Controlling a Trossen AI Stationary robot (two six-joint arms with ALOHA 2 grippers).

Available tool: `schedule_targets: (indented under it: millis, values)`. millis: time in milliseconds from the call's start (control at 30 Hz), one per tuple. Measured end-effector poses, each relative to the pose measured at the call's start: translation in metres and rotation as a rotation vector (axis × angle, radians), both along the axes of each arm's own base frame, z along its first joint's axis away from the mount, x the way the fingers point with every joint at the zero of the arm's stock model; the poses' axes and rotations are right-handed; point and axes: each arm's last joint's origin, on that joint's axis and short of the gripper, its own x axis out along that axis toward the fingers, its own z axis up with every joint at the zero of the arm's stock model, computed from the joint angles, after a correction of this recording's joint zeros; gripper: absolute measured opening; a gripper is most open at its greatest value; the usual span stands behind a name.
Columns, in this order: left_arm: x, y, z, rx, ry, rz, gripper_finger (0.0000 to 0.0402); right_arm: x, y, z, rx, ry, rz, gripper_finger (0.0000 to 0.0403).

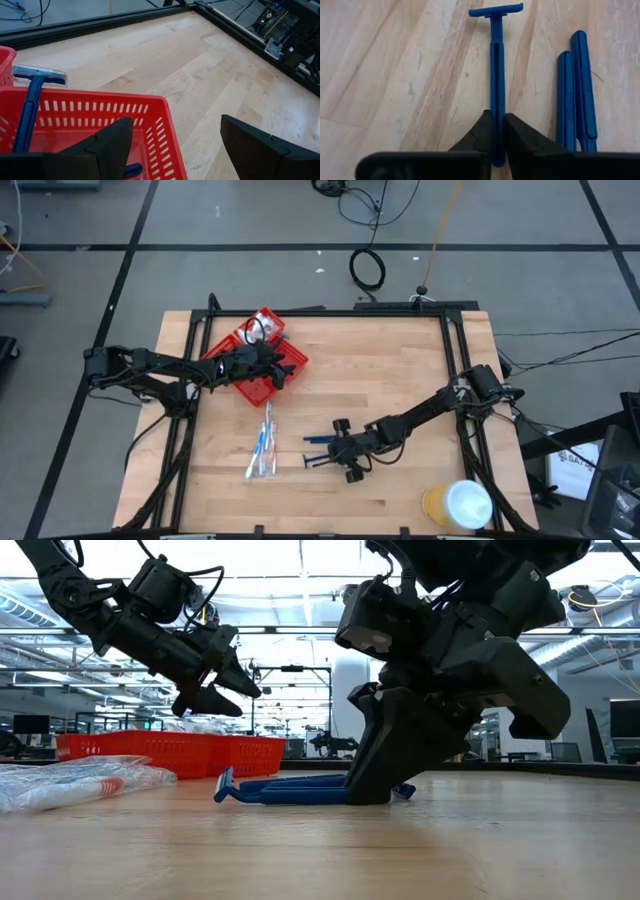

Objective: Pick & Place Travel size toiletries
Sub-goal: Put the bottom blue razor into the vertical right red bin

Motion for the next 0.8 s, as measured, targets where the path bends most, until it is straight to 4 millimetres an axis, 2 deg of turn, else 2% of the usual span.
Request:
schedule_targets:
  millis: [167, 267, 367, 500, 600, 700, 800]
  values:
    - [0.000, 0.000, 0.000, 0.000, 0.000, 0.000, 0.0290, 0.000, 0.000, 0.000, 0.000, -0.004, -0.001, 0.0023]
    - [0.000, 0.000, 0.000, 0.003, 0.001, -0.001, 0.0290, 0.002, 0.001, 0.008, 0.013, -0.051, 0.006, 0.0019]
    - [0.000, 0.000, 0.000, 0.004, 0.004, -0.002, 0.0290, 0.001, 0.001, 0.025, 0.015, -0.116, 0.029, 0.0019]
    - [-0.001, -0.001, -0.003, -0.013, 0.029, -0.011, 0.0290, 0.000, -0.003, 0.069, 0.007, -0.281, 0.044, 0.0019]
    - [-0.001, -0.001, -0.006, 0.004, 0.055, -0.024, 0.0290, -0.005, -0.015, 0.086, -0.076, -0.372, 0.015, 0.0019]
    - [0.000, 0.000, -0.004, 0.048, 0.049, -0.042, 0.0289, -0.012, -0.037, 0.098, -0.122, -0.523, -0.053, 0.0019]
    - [0.004, -0.003, 0.002, 0.099, -0.003, -0.104, 0.0289, -0.027, -0.062, 0.104, -0.113, -0.712, -0.158, 0.0019]
